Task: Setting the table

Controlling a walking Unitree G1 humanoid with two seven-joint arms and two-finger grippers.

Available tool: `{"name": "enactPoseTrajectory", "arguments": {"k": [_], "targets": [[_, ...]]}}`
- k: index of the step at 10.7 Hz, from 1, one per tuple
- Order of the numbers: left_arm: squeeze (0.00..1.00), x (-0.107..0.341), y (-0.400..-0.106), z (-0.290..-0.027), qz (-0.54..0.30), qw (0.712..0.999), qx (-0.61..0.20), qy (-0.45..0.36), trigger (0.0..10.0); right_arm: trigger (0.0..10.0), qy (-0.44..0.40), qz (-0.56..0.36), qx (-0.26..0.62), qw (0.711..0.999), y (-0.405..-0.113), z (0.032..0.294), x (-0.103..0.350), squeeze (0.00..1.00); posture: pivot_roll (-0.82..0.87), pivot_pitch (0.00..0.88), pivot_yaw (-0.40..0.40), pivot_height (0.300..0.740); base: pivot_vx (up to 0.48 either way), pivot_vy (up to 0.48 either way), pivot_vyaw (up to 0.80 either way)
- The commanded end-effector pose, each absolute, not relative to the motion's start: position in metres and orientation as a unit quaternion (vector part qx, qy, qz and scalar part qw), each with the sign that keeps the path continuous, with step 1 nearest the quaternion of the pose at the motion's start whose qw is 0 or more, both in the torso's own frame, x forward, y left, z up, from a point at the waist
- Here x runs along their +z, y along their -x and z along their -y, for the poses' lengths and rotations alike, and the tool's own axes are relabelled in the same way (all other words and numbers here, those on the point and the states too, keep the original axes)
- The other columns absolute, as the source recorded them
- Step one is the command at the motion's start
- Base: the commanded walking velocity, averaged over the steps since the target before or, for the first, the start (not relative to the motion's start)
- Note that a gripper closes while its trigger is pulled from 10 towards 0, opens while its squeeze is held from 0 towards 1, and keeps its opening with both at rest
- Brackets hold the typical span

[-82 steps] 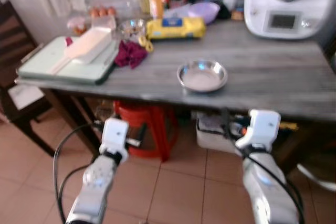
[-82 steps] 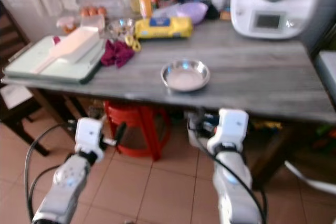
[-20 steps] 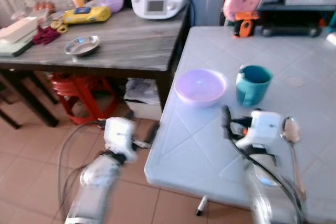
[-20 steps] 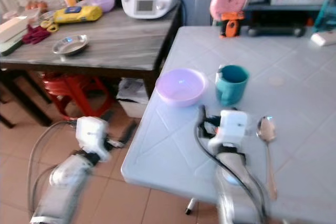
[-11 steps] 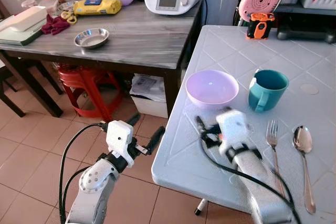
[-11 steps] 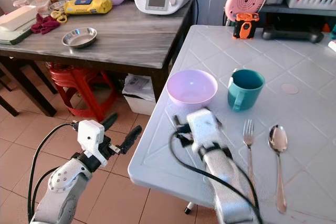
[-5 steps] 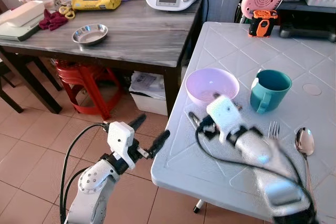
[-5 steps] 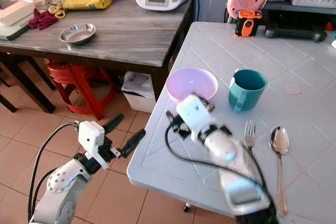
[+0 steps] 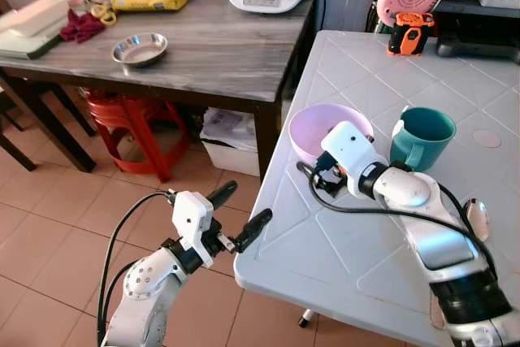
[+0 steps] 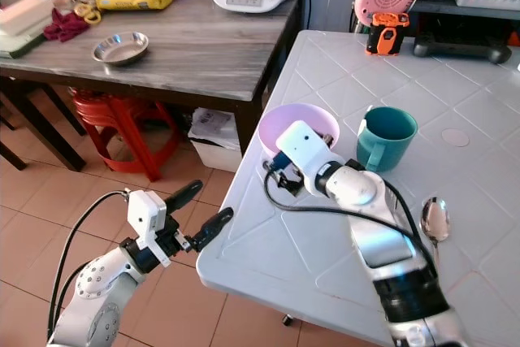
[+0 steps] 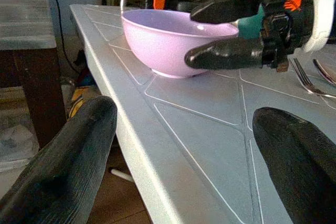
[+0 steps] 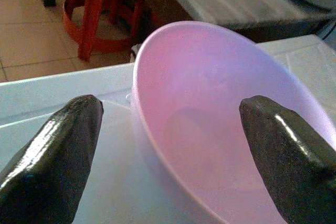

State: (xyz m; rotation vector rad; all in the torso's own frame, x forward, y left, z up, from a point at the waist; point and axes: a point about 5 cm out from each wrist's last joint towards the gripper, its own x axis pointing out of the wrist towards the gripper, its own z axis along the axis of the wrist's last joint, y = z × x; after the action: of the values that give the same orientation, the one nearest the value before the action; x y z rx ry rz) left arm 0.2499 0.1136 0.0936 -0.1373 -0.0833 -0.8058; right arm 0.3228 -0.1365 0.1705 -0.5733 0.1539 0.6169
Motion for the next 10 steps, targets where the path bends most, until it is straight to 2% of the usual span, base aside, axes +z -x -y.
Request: {"name": "enactPoseTrajectory", "arguments": {"k": [1,3,4,5,10], "targets": [[0.00,0.094,-0.251,-0.115,0.046,0.917,-0.391,0.056,10.0,10.0,0.275,-0.083,0.317,0.904,-0.324,0.132,0.170,0.00,-0.07,0.119,0.080,0.740,0.000,0.000,0.00],[0.00,0.107,-0.261,-0.114,0.070,0.924,-0.373,0.045,10.0,10.0,0.306,-0.099,0.334,0.886,-0.324,0.134,0.160,0.00,-0.07,0.117,0.075,0.740,0.000,0.000,0.00],[0.00,0.109,-0.262,-0.114,0.073,0.925,-0.370,0.045,10.0,9.3,0.337,-0.099,0.331,0.876,-0.325,0.139,0.156,0.00,-0.07,0.117,0.074,0.740,0.000,0.000,0.00],[0.00,0.110,-0.262,-0.113,0.074,0.924,-0.372,0.045,10.0,0.0,0.344,-0.109,0.329,0.873,-0.326,0.147,0.150,0.00,-0.07,0.115,0.075,0.740,0.000,0.000,0.00],[0.00,0.118,-0.260,-0.105,0.080,0.915,-0.393,0.048,10.0,0.0,0.403,-0.090,0.327,0.850,-0.333,0.154,0.150,0.00,-0.07,0.106,0.078,0.740,0.000,0.000,0.00]]}}
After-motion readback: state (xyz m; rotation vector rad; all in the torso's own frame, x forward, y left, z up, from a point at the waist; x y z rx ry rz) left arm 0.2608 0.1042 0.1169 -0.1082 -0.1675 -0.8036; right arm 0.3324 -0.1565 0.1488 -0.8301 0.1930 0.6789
